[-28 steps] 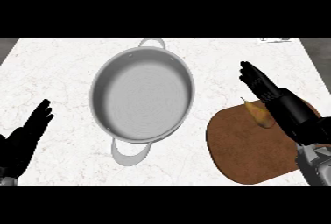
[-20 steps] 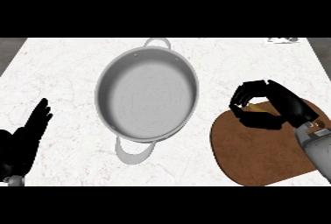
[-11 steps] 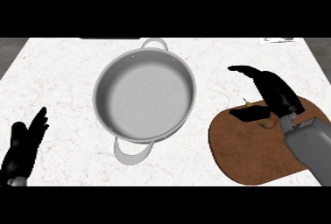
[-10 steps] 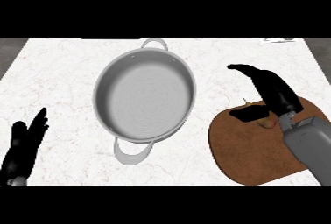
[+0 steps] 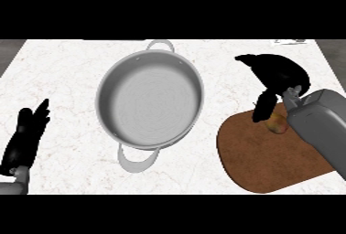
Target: Pick the pear from the cutting board and place it in the pot
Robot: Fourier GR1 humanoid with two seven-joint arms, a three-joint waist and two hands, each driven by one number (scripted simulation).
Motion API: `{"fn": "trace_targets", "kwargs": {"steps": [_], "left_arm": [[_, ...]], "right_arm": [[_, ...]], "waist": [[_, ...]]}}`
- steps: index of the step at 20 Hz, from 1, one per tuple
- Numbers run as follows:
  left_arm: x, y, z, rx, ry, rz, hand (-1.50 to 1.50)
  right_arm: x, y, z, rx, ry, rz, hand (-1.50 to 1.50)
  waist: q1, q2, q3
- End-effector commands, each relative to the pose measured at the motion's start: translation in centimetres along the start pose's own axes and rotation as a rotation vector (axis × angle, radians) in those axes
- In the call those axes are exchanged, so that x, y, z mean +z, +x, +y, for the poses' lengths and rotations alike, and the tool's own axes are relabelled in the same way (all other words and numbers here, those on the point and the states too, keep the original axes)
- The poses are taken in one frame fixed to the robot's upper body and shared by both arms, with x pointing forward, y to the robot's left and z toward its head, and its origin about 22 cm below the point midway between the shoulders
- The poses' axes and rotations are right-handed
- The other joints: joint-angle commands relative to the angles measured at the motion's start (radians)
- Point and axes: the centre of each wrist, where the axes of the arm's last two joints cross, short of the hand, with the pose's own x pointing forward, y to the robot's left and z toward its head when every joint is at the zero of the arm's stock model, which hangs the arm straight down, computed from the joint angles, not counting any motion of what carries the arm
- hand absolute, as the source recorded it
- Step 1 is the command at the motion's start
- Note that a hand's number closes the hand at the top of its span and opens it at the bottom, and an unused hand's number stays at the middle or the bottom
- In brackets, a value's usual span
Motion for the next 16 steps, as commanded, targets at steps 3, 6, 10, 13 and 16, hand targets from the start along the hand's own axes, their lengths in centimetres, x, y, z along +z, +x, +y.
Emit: {"fn": "trace_targets", "kwargs": {"steps": [3,6,10,13,16], "left_arm": [[-1.0,0.1,0.4,-0.009,0.006,-0.005,0.0],[-0.9,1.1,-1.0,0.001,0.003,0.012,0.0],[-0.5,0.1,-1.8,0.017,-0.003,0.014,0.0],[-1.8,2.1,0.3,0.002,0.013,-0.021,0.0],[-0.5,1.3,0.2,-0.009,0.019,0.002,0.0]], "right_arm": [[-1.3,4.1,-1.4,0.214,0.253,0.139,-1.5],[-2.2,3.5,-1.4,0.218,0.409,0.161,-1.5],[-2.6,4.2,-2.2,0.242,0.464,0.186,-1.5],[-4.2,5.0,0.1,0.241,0.462,0.247,-1.5],[-3.1,2.2,0.8,0.249,0.445,0.277,-1.5]], "waist": [[0.011,0.002,-0.002],[-0.007,-0.003,0.0],[-0.009,-0.005,0.001],[-0.002,0.0,0.001],[-0.012,-0.006,0.002]]}}
